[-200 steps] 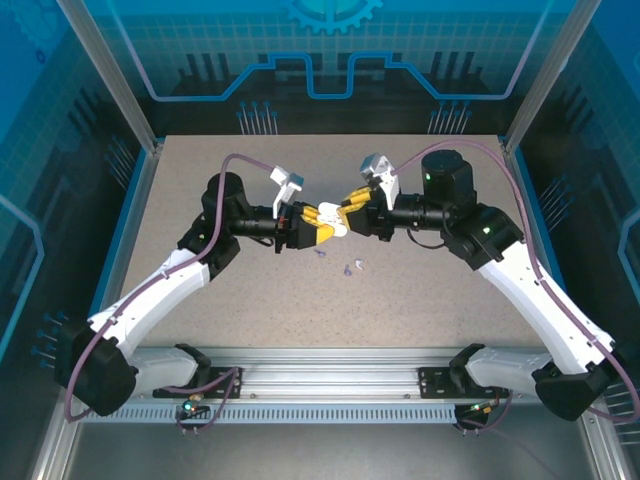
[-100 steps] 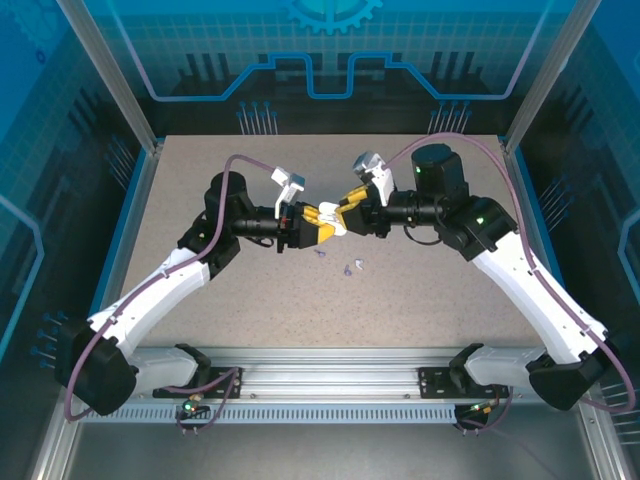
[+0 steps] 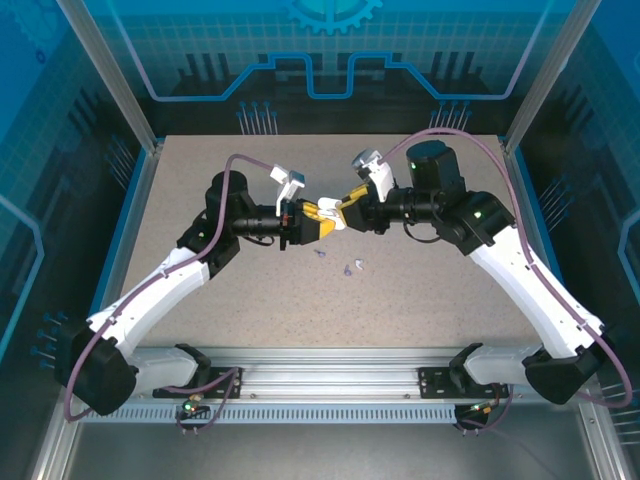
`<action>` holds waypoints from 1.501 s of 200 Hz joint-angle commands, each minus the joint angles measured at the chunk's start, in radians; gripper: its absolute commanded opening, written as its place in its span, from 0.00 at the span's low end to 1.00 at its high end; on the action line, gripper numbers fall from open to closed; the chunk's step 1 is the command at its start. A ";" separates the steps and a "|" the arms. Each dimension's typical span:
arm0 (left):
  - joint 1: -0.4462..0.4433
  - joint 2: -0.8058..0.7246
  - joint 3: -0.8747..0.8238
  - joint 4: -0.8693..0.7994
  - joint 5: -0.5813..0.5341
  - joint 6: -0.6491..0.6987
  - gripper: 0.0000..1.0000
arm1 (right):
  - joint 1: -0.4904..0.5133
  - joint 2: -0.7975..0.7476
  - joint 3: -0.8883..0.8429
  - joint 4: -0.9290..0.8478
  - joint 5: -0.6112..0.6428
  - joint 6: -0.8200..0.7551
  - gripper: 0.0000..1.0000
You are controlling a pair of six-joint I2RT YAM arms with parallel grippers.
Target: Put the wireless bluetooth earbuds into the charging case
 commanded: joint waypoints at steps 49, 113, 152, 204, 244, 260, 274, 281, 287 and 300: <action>-0.003 -0.006 0.043 0.021 -0.047 0.036 0.07 | 0.033 0.047 0.052 -0.079 0.012 0.030 0.28; -0.003 -0.008 0.038 0.007 -0.102 0.050 0.07 | 0.047 0.100 0.093 -0.131 0.050 0.034 0.28; -0.003 -0.013 0.031 0.001 -0.132 0.063 0.07 | 0.055 0.125 0.100 -0.138 0.055 0.056 0.32; -0.002 -0.036 0.012 -0.003 -0.209 0.084 0.07 | 0.059 0.137 0.107 -0.150 0.084 0.069 0.28; -0.003 -0.033 0.005 -0.002 -0.206 0.078 0.07 | 0.059 0.132 0.100 -0.126 0.088 0.084 0.20; -0.003 -0.033 -0.003 0.007 -0.198 0.066 0.07 | 0.052 0.117 0.087 -0.094 0.077 0.095 0.18; -0.003 -0.030 -0.009 0.021 -0.181 0.052 0.07 | 0.044 0.109 0.079 -0.074 0.071 0.099 0.17; -0.003 -0.031 -0.012 0.028 -0.174 0.047 0.07 | 0.041 0.105 0.077 -0.067 0.071 0.102 0.16; -0.003 -0.030 -0.013 0.030 -0.168 0.043 0.07 | 0.038 0.102 0.076 -0.059 0.068 0.103 0.15; -0.003 -0.029 -0.012 0.026 -0.165 0.041 0.07 | 0.033 0.092 0.069 -0.044 0.064 0.106 0.14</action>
